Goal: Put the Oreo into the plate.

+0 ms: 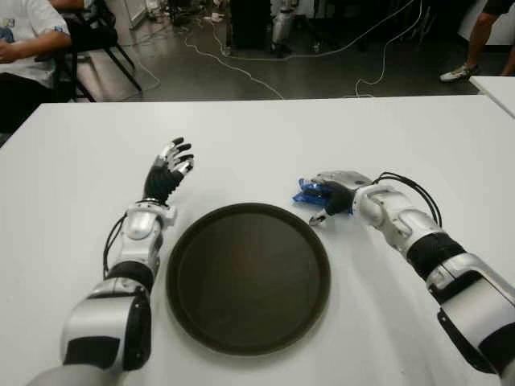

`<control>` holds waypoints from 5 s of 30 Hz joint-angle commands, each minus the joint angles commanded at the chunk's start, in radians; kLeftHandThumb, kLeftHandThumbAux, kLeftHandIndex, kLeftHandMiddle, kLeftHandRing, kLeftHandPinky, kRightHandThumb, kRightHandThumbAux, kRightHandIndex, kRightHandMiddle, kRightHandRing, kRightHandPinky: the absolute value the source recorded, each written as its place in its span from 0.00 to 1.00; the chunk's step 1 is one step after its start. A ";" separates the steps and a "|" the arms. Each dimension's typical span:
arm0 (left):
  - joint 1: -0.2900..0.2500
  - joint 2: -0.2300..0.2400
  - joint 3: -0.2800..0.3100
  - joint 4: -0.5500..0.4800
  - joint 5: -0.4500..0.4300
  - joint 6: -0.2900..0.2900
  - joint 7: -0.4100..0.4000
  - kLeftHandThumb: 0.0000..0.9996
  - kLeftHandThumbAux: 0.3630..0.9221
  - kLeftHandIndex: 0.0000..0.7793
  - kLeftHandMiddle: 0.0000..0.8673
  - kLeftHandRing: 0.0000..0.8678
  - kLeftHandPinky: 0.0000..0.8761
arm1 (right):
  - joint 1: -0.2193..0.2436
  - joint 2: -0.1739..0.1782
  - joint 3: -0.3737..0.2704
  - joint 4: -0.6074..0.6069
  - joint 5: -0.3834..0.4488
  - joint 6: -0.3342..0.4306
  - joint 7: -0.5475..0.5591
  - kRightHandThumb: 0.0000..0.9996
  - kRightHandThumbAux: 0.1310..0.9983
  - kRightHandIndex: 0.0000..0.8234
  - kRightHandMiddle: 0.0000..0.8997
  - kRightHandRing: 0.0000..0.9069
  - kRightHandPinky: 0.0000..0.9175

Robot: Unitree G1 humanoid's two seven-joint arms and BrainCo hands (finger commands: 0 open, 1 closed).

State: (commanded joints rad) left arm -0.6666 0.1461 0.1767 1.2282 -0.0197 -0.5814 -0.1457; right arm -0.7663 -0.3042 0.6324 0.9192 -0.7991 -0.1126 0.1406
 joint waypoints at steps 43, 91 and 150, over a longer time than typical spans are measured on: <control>0.004 0.007 0.000 -0.004 0.000 0.000 -0.005 0.20 0.54 0.12 0.19 0.18 0.18 | -0.012 0.029 0.002 0.102 0.007 -0.114 -0.232 0.69 0.69 0.52 0.70 0.68 0.64; 0.011 0.012 0.003 -0.010 -0.012 0.000 -0.009 0.20 0.51 0.13 0.20 0.20 0.20 | -0.027 0.035 -0.002 0.144 0.015 -0.129 -0.296 0.69 0.69 0.52 0.71 0.71 0.67; 0.006 0.012 0.002 -0.003 -0.008 0.001 -0.004 0.19 0.49 0.12 0.19 0.18 0.18 | 0.020 -0.037 -0.183 -0.121 0.092 -0.043 -0.357 0.69 0.69 0.52 0.81 0.81 0.79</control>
State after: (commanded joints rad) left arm -0.6604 0.1586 0.1790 1.2250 -0.0273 -0.5809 -0.1502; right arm -0.7467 -0.3411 0.4490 0.7977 -0.7071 -0.1557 -0.2166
